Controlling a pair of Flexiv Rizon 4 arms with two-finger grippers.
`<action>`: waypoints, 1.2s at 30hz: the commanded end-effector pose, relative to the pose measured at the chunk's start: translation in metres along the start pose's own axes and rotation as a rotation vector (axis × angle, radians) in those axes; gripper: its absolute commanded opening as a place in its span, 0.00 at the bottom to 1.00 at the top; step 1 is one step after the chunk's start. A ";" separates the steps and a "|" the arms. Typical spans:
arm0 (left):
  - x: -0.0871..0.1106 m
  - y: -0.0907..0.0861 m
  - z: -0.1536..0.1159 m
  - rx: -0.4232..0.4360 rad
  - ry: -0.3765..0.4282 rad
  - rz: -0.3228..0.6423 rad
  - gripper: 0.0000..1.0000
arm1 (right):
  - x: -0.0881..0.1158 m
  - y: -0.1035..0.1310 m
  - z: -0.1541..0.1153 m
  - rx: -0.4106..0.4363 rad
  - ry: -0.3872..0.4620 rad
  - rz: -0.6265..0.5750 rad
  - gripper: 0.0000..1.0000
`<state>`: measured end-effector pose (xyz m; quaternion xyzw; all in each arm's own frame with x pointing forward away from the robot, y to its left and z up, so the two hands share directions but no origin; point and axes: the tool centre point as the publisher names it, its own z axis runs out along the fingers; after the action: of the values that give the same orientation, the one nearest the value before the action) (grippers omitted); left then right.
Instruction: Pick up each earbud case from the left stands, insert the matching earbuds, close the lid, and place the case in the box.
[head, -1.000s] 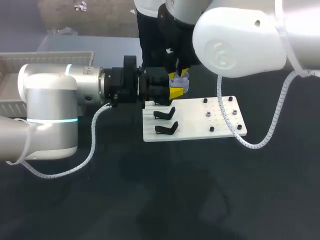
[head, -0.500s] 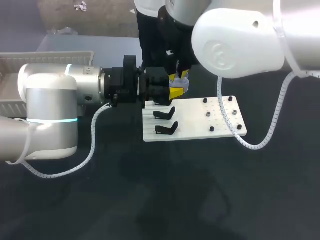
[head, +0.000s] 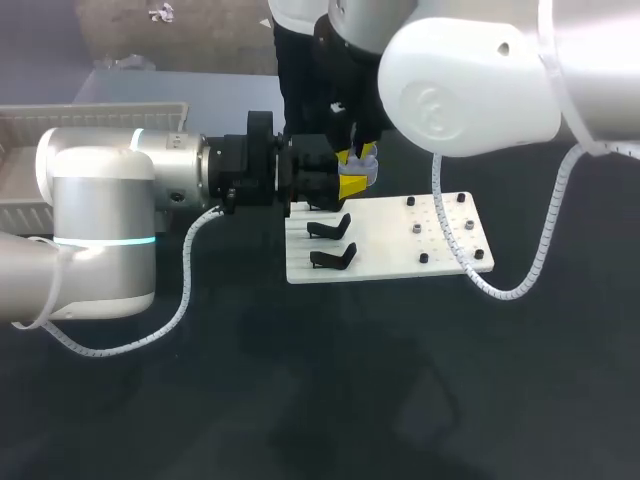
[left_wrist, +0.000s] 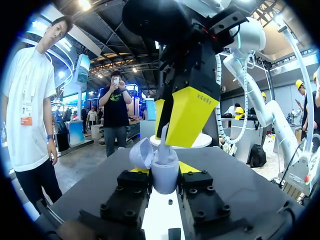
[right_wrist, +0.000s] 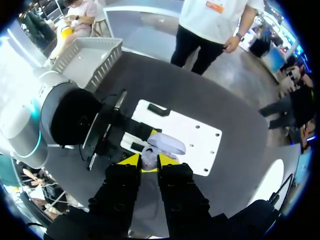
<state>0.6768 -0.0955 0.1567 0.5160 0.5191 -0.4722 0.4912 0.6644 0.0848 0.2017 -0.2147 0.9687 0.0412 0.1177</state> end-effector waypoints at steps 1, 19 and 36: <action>0.001 -0.001 0.000 -0.005 -0.005 0.004 0.00 | -0.003 0.000 0.002 0.001 0.008 0.000 0.00; 0.001 -0.001 0.000 -0.005 -0.005 0.004 0.00 | -0.007 0.000 0.005 0.007 0.018 -0.007 0.00; 0.001 -0.001 0.000 -0.005 -0.005 0.004 0.00 | -0.005 -0.002 0.011 0.021 0.029 -0.019 0.00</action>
<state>0.6768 -0.0955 0.1564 0.5160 0.5193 -0.4722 0.4911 0.6685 0.0846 0.1939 -0.2224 0.9684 0.0286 0.1094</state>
